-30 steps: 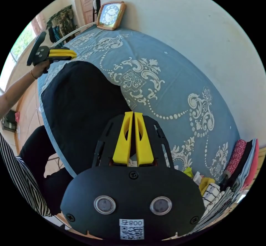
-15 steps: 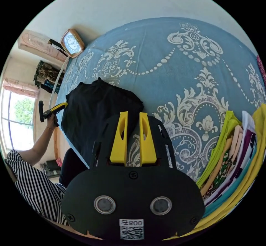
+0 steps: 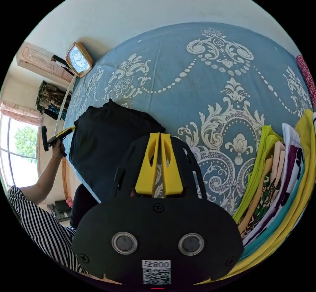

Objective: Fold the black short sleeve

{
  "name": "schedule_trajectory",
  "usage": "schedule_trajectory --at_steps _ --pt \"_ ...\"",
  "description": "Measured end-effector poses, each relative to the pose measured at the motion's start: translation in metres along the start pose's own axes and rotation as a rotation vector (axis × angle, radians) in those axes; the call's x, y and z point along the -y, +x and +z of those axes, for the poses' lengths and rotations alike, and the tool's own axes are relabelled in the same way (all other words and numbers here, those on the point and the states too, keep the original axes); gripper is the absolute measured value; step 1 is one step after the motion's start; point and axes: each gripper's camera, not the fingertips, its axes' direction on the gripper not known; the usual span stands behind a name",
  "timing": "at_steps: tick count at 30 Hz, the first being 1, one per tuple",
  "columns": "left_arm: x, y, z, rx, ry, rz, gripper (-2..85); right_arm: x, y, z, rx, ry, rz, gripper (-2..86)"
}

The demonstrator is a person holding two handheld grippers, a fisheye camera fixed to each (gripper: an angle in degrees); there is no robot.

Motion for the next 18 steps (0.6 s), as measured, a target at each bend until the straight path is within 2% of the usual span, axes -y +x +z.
schedule_trajectory --at_steps 3,8,11,14,18 --pt "-0.018 -0.007 -0.012 -0.036 0.031 -0.011 2.2 -0.013 0.027 -0.006 0.025 0.039 0.044 4.0" --pt "-0.069 0.005 -0.027 -0.204 0.022 0.014 4.0 -0.061 0.05 -0.022 0.145 0.037 0.013 6.3" --pt "-0.106 0.015 -0.032 -0.205 0.005 0.001 3.8 -0.109 0.058 -0.019 0.227 -0.016 0.009 7.3" --pt "-0.135 0.017 -0.025 -0.186 -0.045 -0.061 2.6 -0.153 0.077 -0.012 0.331 0.016 0.063 7.7" --pt "-0.15 0.019 -0.012 -0.19 -0.083 -0.102 1.4 -0.172 0.098 0.013 0.427 0.004 0.042 6.7"
